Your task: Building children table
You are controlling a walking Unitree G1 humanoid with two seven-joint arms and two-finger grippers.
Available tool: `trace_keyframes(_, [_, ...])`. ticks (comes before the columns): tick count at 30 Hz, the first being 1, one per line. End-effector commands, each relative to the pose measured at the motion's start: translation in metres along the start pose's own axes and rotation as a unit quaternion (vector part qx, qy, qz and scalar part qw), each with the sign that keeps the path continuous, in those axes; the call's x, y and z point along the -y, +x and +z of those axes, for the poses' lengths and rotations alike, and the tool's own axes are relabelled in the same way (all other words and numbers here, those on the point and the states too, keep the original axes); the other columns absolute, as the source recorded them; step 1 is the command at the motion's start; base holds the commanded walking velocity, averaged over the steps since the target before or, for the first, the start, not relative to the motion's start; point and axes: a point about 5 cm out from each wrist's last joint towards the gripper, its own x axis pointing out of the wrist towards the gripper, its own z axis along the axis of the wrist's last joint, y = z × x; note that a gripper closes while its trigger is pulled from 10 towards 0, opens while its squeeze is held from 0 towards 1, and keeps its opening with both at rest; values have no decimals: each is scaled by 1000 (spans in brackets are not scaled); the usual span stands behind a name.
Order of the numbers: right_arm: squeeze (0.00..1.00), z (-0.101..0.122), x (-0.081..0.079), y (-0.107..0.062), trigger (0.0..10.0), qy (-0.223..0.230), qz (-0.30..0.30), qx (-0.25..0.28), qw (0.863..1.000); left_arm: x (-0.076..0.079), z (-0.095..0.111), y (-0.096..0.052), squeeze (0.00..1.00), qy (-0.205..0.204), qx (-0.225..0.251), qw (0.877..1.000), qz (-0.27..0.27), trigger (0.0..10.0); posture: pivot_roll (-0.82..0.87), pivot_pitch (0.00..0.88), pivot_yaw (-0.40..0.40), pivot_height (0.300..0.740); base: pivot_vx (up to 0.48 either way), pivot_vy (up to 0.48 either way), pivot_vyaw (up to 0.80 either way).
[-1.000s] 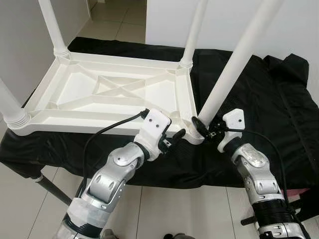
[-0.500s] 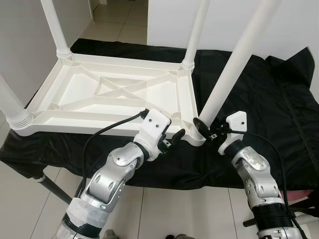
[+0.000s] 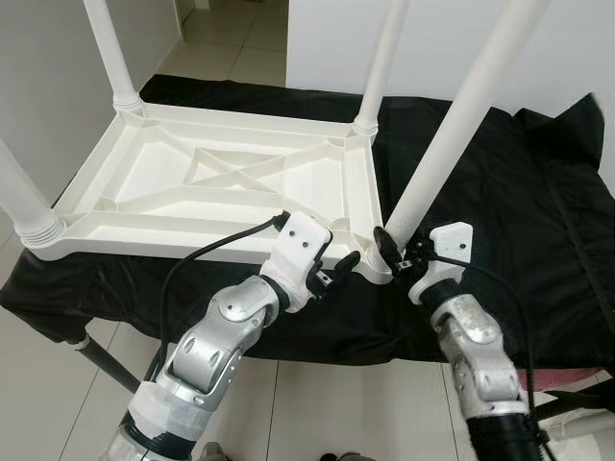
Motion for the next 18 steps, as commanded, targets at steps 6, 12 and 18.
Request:
trace_keyframes(6, [0,-8,-5,-9,10000,11,-89,-22,996,7,1,2,0,-3,0,999,-39,10000,-22,113,-23,740,0,0,0])
trace_keyframes(12, [0,-10,-16,-8,10000,24,-141,-30,989,7,1,3,0,-1,0,999,-35,10000,-24,119,-27,740,0,0,0])
trace_keyframes(18, [1000,-2,-20,-3,10000,64,-112,-6,992,7,0,3,0,1,2,1000,-31,10000,-32,116,-27,740,0,0,0])
